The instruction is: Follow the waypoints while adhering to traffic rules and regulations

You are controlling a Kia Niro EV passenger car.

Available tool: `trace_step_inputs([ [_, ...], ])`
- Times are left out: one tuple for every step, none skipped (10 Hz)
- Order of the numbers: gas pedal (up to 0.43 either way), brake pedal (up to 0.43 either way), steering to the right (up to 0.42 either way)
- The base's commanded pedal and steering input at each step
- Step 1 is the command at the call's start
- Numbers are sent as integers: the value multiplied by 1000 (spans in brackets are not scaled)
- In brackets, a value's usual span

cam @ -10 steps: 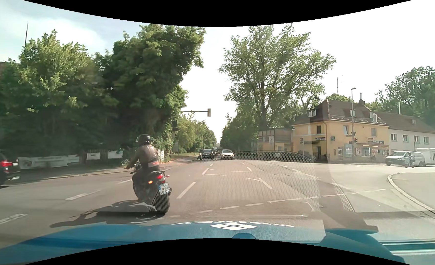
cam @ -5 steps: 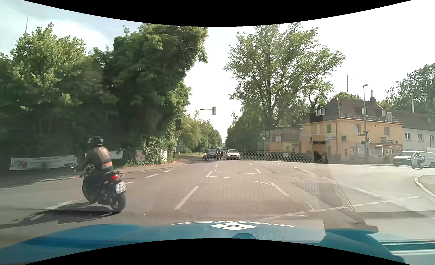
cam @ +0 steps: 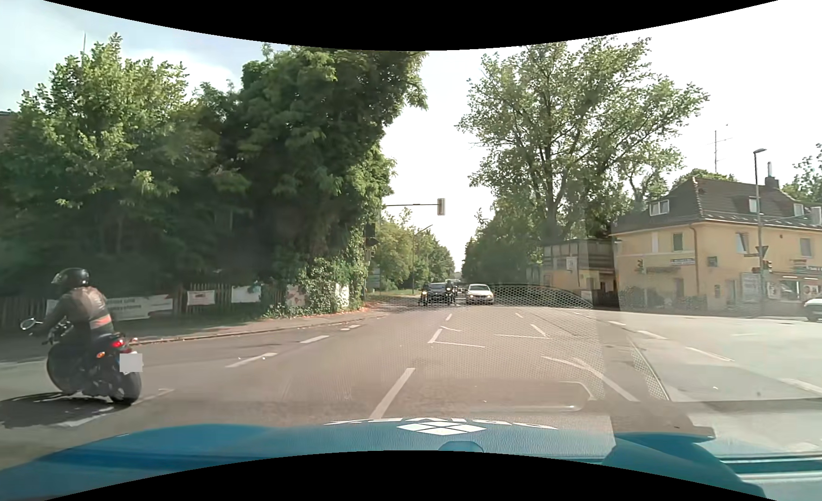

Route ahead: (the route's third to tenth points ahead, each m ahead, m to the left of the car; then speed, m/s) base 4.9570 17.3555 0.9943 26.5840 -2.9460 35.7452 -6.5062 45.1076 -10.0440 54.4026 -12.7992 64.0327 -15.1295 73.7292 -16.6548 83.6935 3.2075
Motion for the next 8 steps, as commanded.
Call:
trace_step_inputs([
  [248,0,-441],
  [248,0,-489],
  [248,0,-533],
  [248,0,-563],
  [248,0,-582],
  [248,0,-598],
  [248,0,-616],
  [248,0,-630],
])
